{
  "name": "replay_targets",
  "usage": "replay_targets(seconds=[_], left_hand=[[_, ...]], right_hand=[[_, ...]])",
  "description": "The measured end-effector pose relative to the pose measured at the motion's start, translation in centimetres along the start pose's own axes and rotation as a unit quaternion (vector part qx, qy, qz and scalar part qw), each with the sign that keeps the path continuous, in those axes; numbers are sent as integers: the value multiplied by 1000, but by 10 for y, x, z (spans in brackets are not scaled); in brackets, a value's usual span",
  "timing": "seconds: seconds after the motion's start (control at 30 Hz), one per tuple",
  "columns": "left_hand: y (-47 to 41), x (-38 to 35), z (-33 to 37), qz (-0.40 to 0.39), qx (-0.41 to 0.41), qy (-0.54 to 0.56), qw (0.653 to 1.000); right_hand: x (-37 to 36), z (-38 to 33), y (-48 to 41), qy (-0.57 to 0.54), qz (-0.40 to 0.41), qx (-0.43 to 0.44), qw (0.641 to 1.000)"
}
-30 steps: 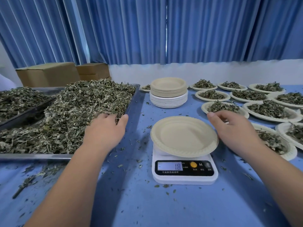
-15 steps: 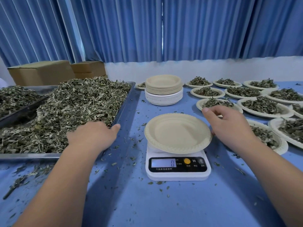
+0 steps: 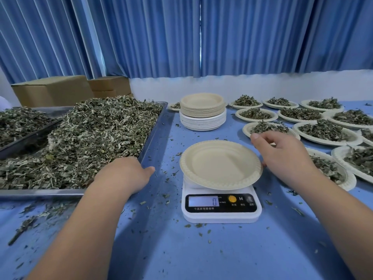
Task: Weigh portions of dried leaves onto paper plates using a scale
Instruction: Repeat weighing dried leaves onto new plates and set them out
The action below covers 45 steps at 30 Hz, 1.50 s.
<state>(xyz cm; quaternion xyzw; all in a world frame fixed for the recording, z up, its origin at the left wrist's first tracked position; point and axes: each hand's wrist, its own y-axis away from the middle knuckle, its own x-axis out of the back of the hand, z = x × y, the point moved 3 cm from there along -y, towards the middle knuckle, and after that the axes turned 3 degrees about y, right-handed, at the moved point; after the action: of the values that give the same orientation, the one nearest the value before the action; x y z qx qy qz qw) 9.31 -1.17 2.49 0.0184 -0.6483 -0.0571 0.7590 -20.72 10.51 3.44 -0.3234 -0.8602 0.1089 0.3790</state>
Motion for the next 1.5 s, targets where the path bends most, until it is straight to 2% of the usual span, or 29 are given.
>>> replay_targets(seconds=[0.37,0.47,0.7,0.87,1.07,1.17,1.27,1.4,1.5], left_hand=[[-4,18,-12,35,-11,105,994],[-5,22,-19,51,-16,176,983],[-4,30,-27,166,-10,262,950],[8,39,-18,217,-46,354,908],[37,55,19,255,-132,472,833],[54,64,58,283,-197,470,812],[65,64,100,271,-280,458,799],[64,42,144,229,-409,259,845],[56,21,156,145,-430,149,878]], right_hand=[[0,0,1,-5,-2,-8,1000],[0,1,1,-10,-1,-12,1000],[2,3,-2,-16,-4,-14,1000],[7,4,-3,-33,11,-21,999],[7,1,-3,-44,-4,-22,999],[8,1,-3,-41,-8,-17,999],[10,-1,-3,-47,-9,-18,999],[11,-1,-1,-52,-10,-22,998],[12,-1,-2,-42,-6,-15,999]])
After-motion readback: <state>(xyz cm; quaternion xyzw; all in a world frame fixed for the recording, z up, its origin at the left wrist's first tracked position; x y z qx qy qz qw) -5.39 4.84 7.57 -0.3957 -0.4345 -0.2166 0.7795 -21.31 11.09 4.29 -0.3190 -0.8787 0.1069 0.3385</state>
